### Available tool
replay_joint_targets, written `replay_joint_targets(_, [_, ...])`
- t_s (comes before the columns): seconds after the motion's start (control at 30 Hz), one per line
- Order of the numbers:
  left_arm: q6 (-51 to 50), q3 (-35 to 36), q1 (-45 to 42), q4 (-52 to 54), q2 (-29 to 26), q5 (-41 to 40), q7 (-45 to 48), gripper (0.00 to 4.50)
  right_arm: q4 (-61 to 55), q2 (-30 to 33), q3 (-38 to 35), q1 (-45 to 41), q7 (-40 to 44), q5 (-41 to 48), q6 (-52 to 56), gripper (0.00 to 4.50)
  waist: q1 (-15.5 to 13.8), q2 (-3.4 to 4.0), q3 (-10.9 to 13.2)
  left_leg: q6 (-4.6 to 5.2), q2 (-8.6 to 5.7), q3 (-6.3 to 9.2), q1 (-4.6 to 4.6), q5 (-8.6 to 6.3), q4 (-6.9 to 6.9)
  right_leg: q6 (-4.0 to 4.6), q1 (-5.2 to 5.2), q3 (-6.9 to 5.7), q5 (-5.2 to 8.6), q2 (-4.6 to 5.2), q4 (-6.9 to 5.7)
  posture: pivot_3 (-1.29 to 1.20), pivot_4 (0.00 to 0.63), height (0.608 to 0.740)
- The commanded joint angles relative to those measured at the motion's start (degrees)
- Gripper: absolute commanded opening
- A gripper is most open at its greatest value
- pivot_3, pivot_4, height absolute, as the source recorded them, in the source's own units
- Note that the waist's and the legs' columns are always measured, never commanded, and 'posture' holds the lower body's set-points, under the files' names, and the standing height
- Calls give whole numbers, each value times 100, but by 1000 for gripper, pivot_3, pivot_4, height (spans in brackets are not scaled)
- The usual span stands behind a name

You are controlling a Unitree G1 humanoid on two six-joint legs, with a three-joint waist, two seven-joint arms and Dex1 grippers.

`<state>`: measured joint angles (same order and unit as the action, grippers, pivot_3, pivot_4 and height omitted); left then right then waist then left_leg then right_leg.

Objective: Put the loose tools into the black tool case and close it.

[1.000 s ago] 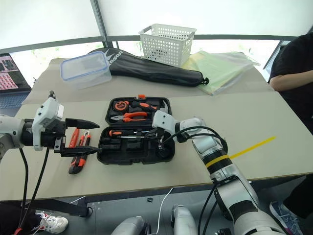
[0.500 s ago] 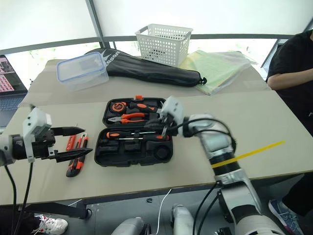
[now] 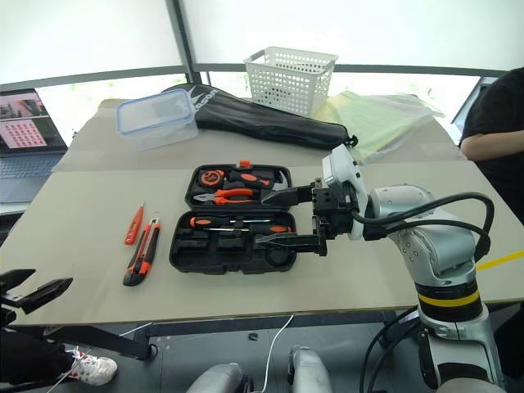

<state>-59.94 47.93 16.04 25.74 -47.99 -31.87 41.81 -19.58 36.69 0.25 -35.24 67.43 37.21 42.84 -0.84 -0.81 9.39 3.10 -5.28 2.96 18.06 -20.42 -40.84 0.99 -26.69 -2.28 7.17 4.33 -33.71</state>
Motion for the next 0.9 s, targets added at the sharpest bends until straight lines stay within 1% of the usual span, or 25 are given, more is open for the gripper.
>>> replay_joint_targets(0.03, [-725,-662,-819,-275,-368,-110,-431,4500,-135,-1,-12,-59,-163,-20,-239,4420,3,-4,-2,0,-2,0,-2,0,0,0,0,0,0,-1,-5,0,150,740])
replay_joint_targets(0.07, [-958,-930,-1145,-445,-453,-82,-563,4500,-144,13,-5,-52,-185,-27,-267,4420,5,-5,-3,0,-2,-1,-1,0,0,0,-3,0,0,0,-7,0,150,740])
replay_joint_targets(0.1, [-1290,-1303,-1778,-836,-472,7,-806,4500,-200,45,-26,-16,-201,10,-273,4420,16,-6,-3,-1,-3,0,-2,1,0,1,-5,-2,0,-1,-13,0,150,740])
replay_joint_targets(0.13, [-1523,-1555,-2228,-1125,-483,69,-980,4500,-240,66,-37,6,-215,42,-273,4420,10,-7,-4,-2,-4,-1,1,1,0,1,-9,-3,0,-2,-26,0,150,740])
replay_joint_targets(0.17, [-1666,-1896,-2853,-1608,-462,193,-1148,4500,-313,79,-71,56,-261,99,-250,4420,14,-10,-4,-6,-7,0,1,3,1,1,-10,-5,0,-2,-26,0,150,740])
replay_joint_targets(0.2, [-1750,-2133,-3285,-1954,-450,278,-1252,4500,-360,84,-89,88,-300,135,-236,4420,16,-13,-5,-7,-10,1,6,4,0,2,-19,-7,-1,-4,-28,0,150,740])
replay_joint_targets(0.27, [-1782,-2580,-4007,-2560,-404,435,-1385,4500,-458,88,-99,183,-414,148,-236,4420,47,-20,-8,-11,-12,0,14,7,-2,2,-28,-10,-2,-4,-32,0,150,740])
replay_joint_targets(0.33, [-1754,-2924,-4461,-2943,-380,547,-1435,4500,-539,94,-99,270,-515,134,-246,4420,107,-22,-8,-11,-12,-3,16,8,-1,2,-35,-12,-2,-4,-31,0,150,740])
replay_joint_targets(0.37, [-1659,-3221,-4697,-3185,-382,679,-1451,4500,-609,97,-118,337,-577,143,-240,4420,138,-22,-8,-11,-13,-5,18,7,0,1,-39,-10,-3,-4,-29,0,150,740])
replay_joint_targets(0.43, [-1526,-3733,-5034,-3557,-373,884,-1434,4500,-726,104,-159,437,-682,192,-207,4420,170,-23,-8,-11,-16,-3,18,7,4,1,-44,-13,-3,-4,-27,0,150,740])
replay_joint_targets(0.5, [-1427,-4050,-5259,-3844,-354,1000,-1363,4500,-808,117,-187,498,-762,234,-186,4420,190,-23,-8,-12,-16,-5,18,7,6,2,-50,-12,-2,-5,-26,0,150,740])
replay_joint_targets(0.6, [-1040,-4471,-5689,-4557,-254,1353,-1393,4500,-928,164,-308,644,-956,243,-153,4420,164,-24,-7,-15,-16,-5,19,7,2,3,-51,-11,-2,-4,-29,0,150,740])
replay_joint_targets(0.7, [-787,-4529,-5931,-4949,-175,1474,-1346,4500,-1017,228,-405,790,-1066,309,-116,4420,149,-25,-7,-18,-16,-5,19,9,-4,3,-49,-3,-3,-2,-29,0,150,740])
replay_joint_targets(0.9, [-659,-4648,-6175,-5398,38,1588,-1206,4500,-1085,362,-479,952,-1209,409,-146,4420,140,-25,-7,-17,-15,-3,23,10,-7,2,-49,-2,-3,1,-33,0,150,740])
